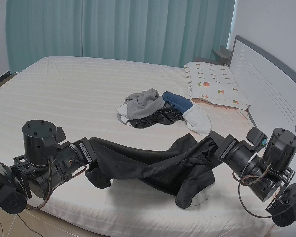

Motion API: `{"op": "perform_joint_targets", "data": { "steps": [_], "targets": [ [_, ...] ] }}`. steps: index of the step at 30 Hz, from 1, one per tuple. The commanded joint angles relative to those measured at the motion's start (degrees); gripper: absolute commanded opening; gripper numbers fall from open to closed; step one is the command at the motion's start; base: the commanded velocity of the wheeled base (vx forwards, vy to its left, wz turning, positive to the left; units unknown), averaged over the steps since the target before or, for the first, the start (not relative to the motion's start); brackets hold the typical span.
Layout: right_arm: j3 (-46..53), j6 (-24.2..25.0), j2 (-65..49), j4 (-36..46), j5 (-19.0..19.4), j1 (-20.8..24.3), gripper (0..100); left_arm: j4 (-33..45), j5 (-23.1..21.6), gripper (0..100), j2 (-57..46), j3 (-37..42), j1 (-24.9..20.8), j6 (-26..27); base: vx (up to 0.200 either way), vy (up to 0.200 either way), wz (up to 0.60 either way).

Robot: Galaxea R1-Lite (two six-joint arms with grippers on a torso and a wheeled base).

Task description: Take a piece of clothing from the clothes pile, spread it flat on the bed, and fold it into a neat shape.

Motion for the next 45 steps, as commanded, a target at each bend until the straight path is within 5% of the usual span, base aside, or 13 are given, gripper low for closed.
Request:
{"op": "perform_joint_targets", "data": {
  "steps": [1,9,21,45],
  "targets": [
    [-2.9,-2.8,3.5,-0.7,-2.6,1.7,0,-0.1,0.0,0,-0.3,-0.3,0.7,0.0,0.000,0.200,0.00],
    [-4.3,-3.3,3.4,-3.6,-1.7,1.9,0,0.2,0.0,0,-2.1,-0.3,1.3,0.0,0.000,0.200,0.00],
    [-7.2,-7.0,0.7,5.9,-0.1,0.4,0,0.5,-0.1,0,-4.1,-0.2,1.2,0.3,0.000,0.200,0.00],
    [-8.2,-4.0,3.2,4.9,0.3,0.3,0,0.5,0.0,0,-4.2,0.0,1.4,0.3,0.000,0.200,0.00]
  ]
}}
